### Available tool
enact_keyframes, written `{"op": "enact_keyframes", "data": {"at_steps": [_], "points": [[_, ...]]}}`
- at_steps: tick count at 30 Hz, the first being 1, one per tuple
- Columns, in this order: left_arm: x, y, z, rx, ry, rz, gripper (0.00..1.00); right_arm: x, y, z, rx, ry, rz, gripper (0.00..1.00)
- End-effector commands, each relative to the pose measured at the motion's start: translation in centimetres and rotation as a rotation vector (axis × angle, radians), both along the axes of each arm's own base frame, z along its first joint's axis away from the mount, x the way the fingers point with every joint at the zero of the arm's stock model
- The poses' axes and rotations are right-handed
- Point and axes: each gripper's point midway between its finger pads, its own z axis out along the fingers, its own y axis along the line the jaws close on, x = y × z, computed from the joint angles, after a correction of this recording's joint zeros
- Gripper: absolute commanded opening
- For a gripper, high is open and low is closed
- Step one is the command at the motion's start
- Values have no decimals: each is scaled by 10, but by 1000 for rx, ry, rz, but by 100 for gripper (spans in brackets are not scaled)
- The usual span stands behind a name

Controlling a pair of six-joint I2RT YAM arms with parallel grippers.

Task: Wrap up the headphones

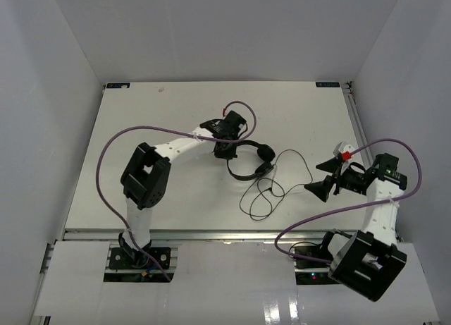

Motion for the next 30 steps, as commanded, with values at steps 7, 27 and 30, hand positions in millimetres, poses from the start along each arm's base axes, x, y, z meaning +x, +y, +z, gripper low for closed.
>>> {"op": "enact_keyframes", "data": {"at_steps": [7,27,30], "points": [[-44,106,126,-171,-202,105,0,-13,53,16,-108,-22,307,98],[-144,168,209,-383,-220,241,0,19,166,18,-252,-471,592,90],[-151,169,210,-401,-207,251,0,27,175,19,-265,-508,607,90]]}}
